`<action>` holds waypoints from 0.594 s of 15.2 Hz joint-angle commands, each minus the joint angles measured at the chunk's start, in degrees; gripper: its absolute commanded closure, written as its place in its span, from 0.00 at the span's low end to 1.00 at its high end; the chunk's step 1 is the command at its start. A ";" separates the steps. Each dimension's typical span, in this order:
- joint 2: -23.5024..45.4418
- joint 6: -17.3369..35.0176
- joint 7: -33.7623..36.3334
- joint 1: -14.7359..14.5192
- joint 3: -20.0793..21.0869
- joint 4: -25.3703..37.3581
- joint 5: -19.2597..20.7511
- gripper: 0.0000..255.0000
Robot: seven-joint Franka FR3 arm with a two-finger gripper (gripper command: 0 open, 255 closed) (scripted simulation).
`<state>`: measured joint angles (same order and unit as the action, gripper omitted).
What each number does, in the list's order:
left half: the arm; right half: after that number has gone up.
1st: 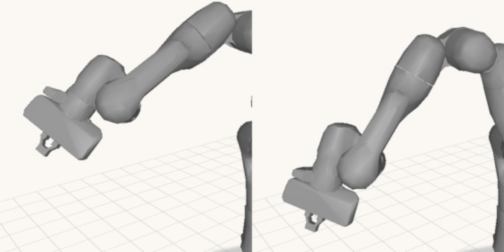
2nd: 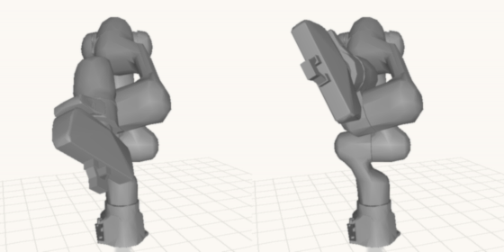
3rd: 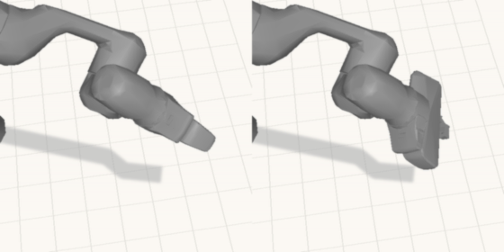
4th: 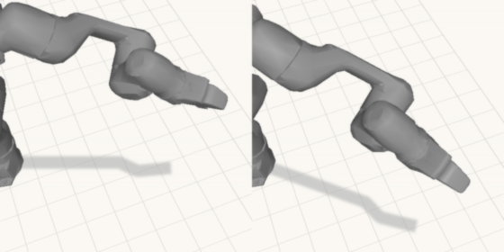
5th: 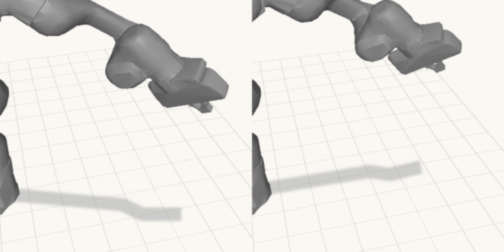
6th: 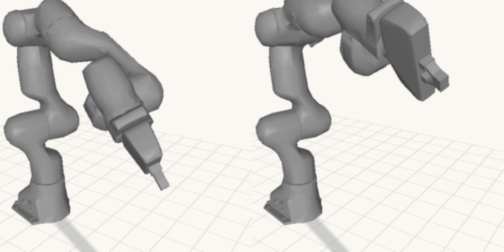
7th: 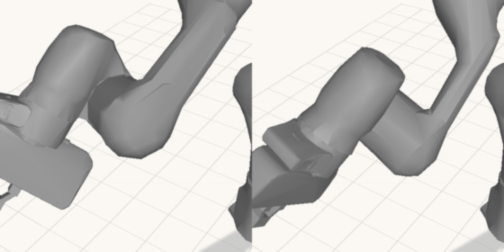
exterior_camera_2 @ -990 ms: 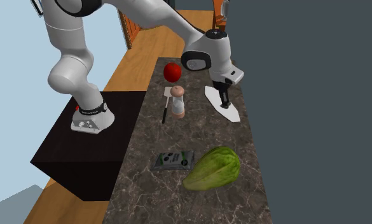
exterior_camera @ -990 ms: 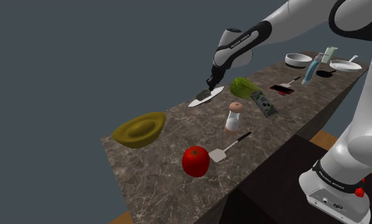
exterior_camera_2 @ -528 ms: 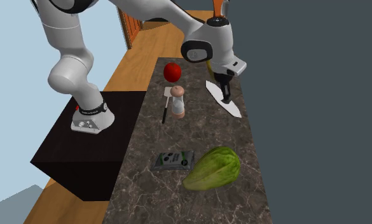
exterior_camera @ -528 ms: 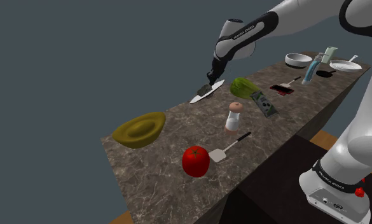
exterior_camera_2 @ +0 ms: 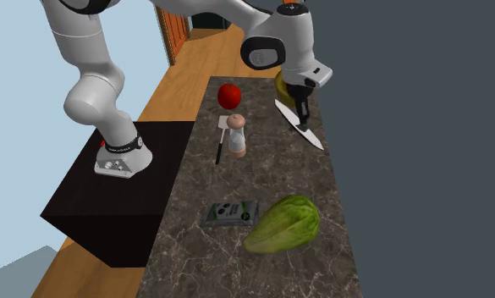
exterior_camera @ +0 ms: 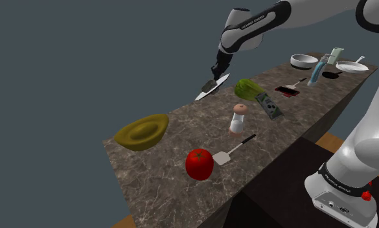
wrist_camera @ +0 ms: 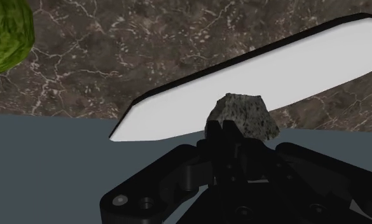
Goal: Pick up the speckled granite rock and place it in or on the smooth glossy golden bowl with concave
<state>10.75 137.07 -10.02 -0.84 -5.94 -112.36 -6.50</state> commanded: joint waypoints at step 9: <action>-0.62 -2.68 11.21 -5.84 2.78 2.58 4.04 1.00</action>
<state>9.93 134.52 -0.34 -5.91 -3.53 -110.19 -2.97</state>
